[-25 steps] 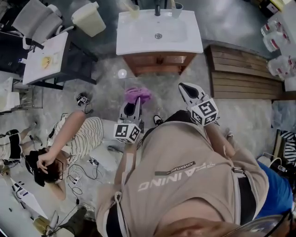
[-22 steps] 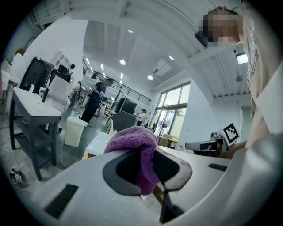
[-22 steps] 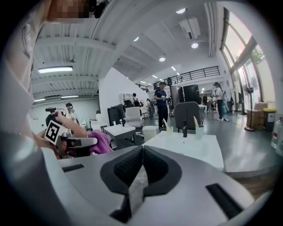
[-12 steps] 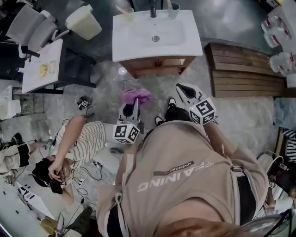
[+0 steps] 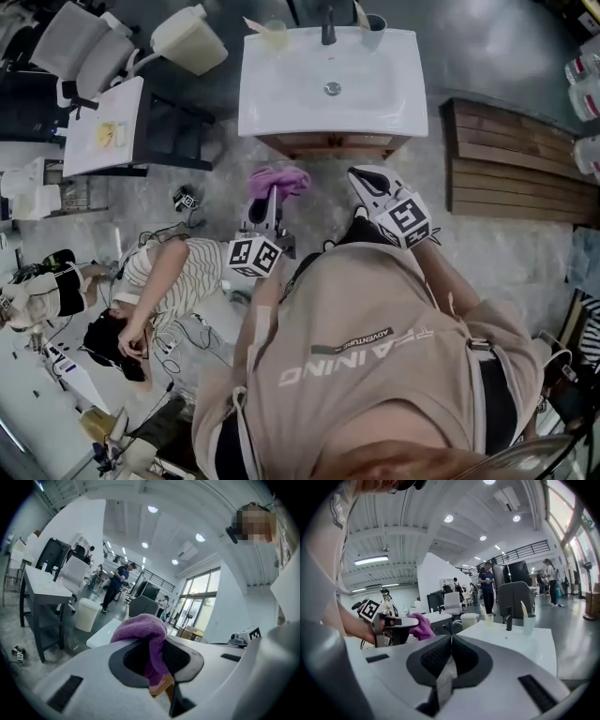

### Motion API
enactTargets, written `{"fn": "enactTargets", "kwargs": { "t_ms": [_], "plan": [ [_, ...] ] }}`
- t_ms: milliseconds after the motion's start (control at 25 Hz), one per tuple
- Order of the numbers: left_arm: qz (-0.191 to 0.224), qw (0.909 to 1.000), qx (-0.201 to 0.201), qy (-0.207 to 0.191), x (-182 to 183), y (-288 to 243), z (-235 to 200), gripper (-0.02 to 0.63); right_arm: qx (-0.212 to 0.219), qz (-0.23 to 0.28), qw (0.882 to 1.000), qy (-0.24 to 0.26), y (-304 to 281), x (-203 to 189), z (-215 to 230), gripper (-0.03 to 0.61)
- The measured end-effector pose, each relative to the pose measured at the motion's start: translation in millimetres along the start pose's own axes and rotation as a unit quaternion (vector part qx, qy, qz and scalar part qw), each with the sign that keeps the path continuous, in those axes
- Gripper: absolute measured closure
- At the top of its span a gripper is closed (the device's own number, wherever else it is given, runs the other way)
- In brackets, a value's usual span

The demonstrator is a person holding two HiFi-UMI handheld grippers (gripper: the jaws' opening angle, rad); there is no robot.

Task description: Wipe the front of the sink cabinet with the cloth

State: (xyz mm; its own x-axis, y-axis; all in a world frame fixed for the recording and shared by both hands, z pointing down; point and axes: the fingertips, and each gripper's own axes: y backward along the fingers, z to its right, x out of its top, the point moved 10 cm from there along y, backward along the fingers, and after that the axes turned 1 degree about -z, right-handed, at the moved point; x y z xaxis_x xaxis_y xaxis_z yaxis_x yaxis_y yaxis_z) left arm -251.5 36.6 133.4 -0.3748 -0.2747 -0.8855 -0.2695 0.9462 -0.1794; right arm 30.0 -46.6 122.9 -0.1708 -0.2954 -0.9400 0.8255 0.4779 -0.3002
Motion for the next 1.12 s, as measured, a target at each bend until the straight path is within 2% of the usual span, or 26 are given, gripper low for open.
{"fn": "enactTargets", "kwargs": {
  "t_ms": [200,360,680,840,1040,1120],
  "plan": [
    [0.004,0.9995,0.031,0.005,2,-16,2,0.546,0.012,-0.001,1.0,-0.012,-8,-1,27,0.566],
    [-0.001,0.9992,0.039,0.006,0,-27,1,0.546,0.018,-0.007,1.0,-0.012,-15,0,43,0.566],
    [-0.003,1.0,0.009,-0.003,8,-42,-11,0.546,-0.002,-0.02,1.0,-0.012,-30,6,44,0.565],
    [-0.003,1.0,-0.004,-0.004,15,-40,-33,0.546,-0.024,-0.022,0.999,-0.013,-39,13,30,0.565],
    [-0.015,0.9987,-0.009,-0.049,18,-34,-57,0.546,-0.083,-0.02,0.995,-0.042,-43,13,19,0.566],
    [-0.02,0.9982,-0.017,-0.053,15,-33,-67,0.546,-0.099,-0.028,0.994,-0.047,-45,9,14,0.566]
  ]
}}
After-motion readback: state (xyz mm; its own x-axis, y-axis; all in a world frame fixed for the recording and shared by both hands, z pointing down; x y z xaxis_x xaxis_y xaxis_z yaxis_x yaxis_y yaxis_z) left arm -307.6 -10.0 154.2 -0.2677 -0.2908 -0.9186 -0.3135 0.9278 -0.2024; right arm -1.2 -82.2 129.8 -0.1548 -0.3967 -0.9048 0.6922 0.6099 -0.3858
